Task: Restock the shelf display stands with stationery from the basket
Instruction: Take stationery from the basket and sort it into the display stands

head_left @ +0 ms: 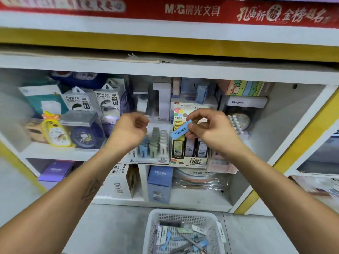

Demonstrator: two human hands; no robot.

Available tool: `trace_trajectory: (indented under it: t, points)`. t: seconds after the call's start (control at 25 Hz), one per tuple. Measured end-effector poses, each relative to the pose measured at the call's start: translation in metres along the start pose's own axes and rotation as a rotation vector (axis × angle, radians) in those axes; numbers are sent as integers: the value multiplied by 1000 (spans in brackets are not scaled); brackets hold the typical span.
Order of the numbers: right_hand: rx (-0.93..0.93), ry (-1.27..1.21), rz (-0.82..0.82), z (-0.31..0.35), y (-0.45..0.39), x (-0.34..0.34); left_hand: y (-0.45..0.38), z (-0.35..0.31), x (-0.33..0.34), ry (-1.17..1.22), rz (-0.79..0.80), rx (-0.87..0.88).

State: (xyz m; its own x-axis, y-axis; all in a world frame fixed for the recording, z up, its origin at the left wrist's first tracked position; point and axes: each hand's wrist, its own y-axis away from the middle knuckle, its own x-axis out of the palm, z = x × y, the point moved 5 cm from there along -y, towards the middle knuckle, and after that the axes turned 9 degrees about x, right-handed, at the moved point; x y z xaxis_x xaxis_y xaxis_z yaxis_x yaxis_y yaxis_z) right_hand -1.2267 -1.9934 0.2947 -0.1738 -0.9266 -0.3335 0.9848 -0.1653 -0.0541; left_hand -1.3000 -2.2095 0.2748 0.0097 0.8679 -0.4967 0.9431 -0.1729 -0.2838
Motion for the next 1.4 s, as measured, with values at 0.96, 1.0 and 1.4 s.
trace_trajectory:
  t: [0.96, 1.0, 1.4]
  points:
    - [-375, 785, -90, 36, -89, 116, 41, 48, -19, -682, 677, 237]
    - [-370, 857, -61, 32, -89, 121, 40, 47, -19, -682, 677, 231]
    - [-267, 1007, 128, 7, -94, 143, 40, 48, -15, -699, 684, 196]
